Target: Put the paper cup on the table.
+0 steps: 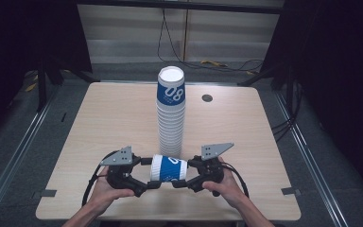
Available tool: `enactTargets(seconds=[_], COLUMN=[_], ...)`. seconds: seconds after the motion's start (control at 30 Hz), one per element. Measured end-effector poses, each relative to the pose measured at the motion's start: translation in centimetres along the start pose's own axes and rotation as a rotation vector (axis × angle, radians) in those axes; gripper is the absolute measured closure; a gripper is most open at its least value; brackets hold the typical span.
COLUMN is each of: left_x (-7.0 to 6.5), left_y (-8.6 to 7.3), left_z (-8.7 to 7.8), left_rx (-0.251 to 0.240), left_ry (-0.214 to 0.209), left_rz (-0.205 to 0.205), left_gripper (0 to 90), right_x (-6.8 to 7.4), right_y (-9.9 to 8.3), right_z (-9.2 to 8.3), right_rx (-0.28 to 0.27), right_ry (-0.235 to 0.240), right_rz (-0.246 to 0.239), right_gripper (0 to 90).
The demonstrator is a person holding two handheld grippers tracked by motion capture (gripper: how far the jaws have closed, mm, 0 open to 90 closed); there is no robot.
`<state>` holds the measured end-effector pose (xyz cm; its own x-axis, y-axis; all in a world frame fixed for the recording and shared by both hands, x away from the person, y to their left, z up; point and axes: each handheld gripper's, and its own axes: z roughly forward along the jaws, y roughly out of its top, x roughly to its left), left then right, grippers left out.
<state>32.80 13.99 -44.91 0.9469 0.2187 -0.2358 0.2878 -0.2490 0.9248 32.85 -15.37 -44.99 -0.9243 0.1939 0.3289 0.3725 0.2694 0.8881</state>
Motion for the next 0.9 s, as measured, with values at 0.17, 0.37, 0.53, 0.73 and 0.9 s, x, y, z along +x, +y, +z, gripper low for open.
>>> enactTargets(seconds=[0.17, 0.37, 0.53, 0.73, 0.9], left_x=[-0.03, -0.03, 0.01, 0.07, -0.06], left_y=[0.02, -0.09, -0.07, -0.07, 0.18], left_z=[0.14, -0.04, -0.20, 0.14, 0.46], left_rx=[0.003, 0.002, 0.001, 0.005, -0.026], left_ry=[0.017, 0.018, 0.025, 0.045, 0.005], left_rz=[0.011, 0.001, 0.005, -0.004, 0.000], left_gripper=[15.5, 15.1, 14.9, 1.6, 5.6], right_x=[-0.04, 0.05, 0.05, 0.15, 0.19], right_y=[0.04, 0.12, 0.15, 0.14, 0.21], right_z=[-0.10, -0.07, -0.10, 0.02, 0.27], right_rx=[0.002, 0.005, 0.005, 0.005, -0.004], right_ry=[-0.011, -0.012, -0.014, 0.004, 0.020], right_rz=[0.003, 0.000, -0.001, -0.002, 0.001], right_gripper=[30.7, 30.6, 30.7, 30.7, 30.7])
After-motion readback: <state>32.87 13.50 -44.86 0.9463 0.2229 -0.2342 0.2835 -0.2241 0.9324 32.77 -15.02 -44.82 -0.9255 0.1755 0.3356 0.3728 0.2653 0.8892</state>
